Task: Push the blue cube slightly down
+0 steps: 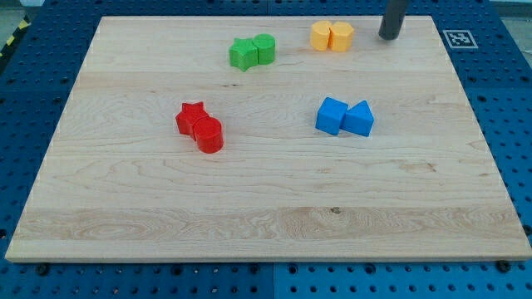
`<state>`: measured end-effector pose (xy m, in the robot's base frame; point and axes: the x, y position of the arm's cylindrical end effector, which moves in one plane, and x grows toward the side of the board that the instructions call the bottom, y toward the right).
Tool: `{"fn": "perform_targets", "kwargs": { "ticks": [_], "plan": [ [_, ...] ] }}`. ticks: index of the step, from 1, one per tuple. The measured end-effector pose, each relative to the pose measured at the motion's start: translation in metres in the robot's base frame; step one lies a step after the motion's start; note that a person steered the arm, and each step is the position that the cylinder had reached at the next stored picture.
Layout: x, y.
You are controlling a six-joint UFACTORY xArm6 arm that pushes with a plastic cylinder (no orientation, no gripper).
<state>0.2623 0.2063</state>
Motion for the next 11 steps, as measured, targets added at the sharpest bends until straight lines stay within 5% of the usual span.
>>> {"fn": "perform_targets", "kwargs": {
  "ticks": [4, 8, 11],
  "plan": [
    [0.133, -0.128],
    [0.147, -0.128],
    [0.246, -0.113]
  ]
}}
